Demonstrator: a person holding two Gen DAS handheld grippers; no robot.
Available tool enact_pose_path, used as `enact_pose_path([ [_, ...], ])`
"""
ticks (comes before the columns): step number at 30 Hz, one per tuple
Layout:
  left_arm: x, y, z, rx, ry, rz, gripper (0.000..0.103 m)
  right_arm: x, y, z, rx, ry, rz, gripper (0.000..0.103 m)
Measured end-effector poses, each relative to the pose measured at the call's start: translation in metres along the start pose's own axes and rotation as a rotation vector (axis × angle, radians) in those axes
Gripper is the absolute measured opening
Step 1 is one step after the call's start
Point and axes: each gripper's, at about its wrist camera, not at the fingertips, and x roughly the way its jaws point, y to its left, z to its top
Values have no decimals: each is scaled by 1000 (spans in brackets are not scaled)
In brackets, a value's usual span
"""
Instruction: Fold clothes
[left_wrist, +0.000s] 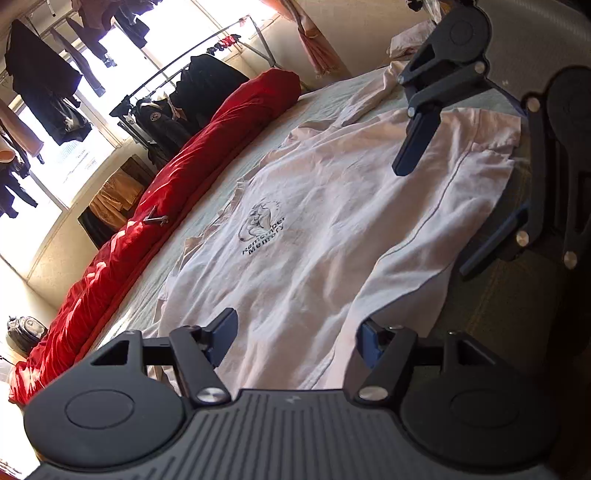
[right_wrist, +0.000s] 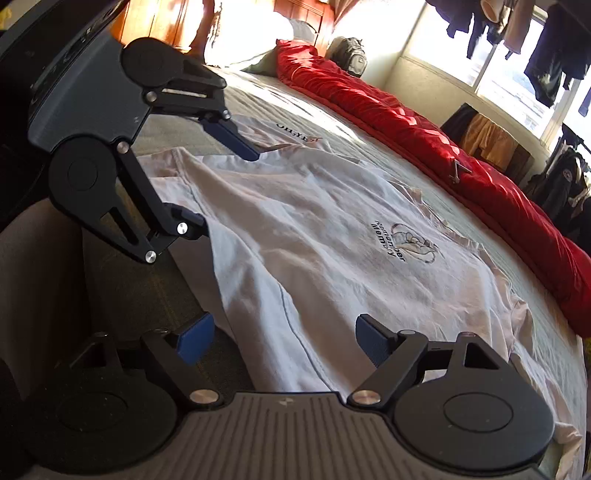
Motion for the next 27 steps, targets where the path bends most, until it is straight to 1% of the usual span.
enact_pose_path([
  [3, 0, -3, -6, -2, 14, -10, 68, 12, 23, -5, -133, 16, -48, 87],
  [4, -1, -3, -7, -8, 12, -9, 68, 15, 30, -7, -179, 19, -76, 87],
  [8, -1, 4, -11, -43, 9, -7, 68, 13, 50, -8, -349, -23, -172, 87],
  [9, 0, 10, -11, -65, 6, -16, 69, 11, 54, -7, -380, -39, -183, 87],
  [11, 5, 21, -10, -107, 1, -30, 70, 3, 60, -4, -421, -85, -150, 87],
  [13, 10, 33, -9, -147, 1, -42, 70, -4, 66, 0, -461, -131, -117, 84],
  [14, 14, 37, -8, -166, -1, -46, 70, -7, 68, 2, -472, -144, -88, 79],
  [15, 16, 41, -7, -181, 0, -50, 70, -7, 67, 5, -456, -130, -29, 72],
  [16, 19, 44, -7, -191, 1, -51, 70, -6, 65, 8, -439, -116, 30, 69],
  [17, 20, 46, -7, -197, 2, -49, 70, -5, 64, 11, -424, -100, 79, 63],
  [18, 21, 47, -7, -204, 3, -47, 70, 1, 62, 11, -413, -72, 90, 54],
  [20, 23, 49, -7, -216, 5, -43, 70, 11, 54, 10, -392, -15, 81, 43],
  [23, 19, 47, -11, -210, 2, -42, 70, 9, 39, 9, -346, 3, 90, 43],
  [27, 16, 46, -15, -197, 6, -18, 70, 11, 33, 2, -430, 45, 25, 39],
])
